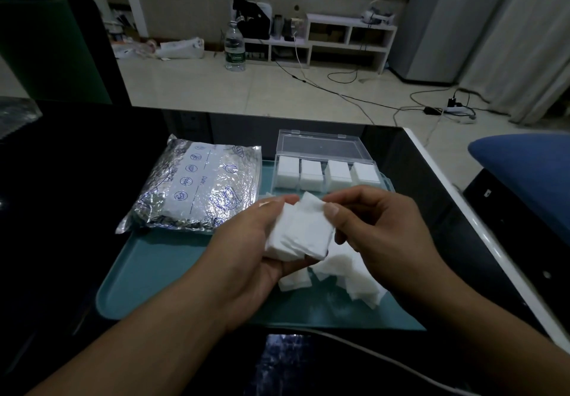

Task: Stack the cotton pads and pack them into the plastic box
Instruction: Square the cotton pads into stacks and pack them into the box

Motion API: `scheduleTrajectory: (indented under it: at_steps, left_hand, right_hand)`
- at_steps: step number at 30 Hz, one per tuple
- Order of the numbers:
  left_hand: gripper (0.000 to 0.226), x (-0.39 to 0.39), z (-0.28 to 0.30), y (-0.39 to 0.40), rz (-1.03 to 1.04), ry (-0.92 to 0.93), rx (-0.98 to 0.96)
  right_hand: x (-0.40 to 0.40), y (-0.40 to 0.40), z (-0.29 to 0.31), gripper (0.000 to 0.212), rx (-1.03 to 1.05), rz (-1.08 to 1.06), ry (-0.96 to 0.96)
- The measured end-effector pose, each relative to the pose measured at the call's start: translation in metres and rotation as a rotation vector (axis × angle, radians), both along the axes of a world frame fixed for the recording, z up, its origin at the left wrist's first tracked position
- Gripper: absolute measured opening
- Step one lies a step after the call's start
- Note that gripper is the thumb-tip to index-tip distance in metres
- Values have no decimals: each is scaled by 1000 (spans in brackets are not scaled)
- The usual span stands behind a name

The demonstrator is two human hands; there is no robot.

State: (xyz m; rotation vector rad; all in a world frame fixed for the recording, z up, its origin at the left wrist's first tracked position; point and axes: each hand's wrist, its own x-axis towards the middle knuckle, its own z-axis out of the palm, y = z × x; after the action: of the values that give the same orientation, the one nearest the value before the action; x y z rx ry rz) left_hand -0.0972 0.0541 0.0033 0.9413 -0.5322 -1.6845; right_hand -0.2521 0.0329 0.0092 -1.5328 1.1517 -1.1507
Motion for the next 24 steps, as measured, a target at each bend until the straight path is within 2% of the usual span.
scheduleTrajectory:
  at_steps: [12, 15, 17, 19, 21, 24]
  left_hand:
    - [27, -1, -1, -1, 20, -27, -7]
    - [26, -1, 0, 0, 26, -28, -8]
    - [27, -1, -1, 0, 25, -37, -9]
    - [27, -1, -1, -1, 24, -41, -5]
    - [27, -1, -2, -1, 18, -42, 1]
    - [27, -2, -4, -1, -10, -48, -7]
  right_hand:
    - [2, 3, -4, 13, -76, -50, 170]
    - [2, 2, -3, 9, -17, -86, 138]
    - [0, 0, -1, 18, 60, -75, 93]
    - [-1, 0, 0, 21, 125, -33, 139]
    - [0, 2, 0, 12, 152, 26, 164]
    - [-1, 2, -1, 10, 156, 40, 76]
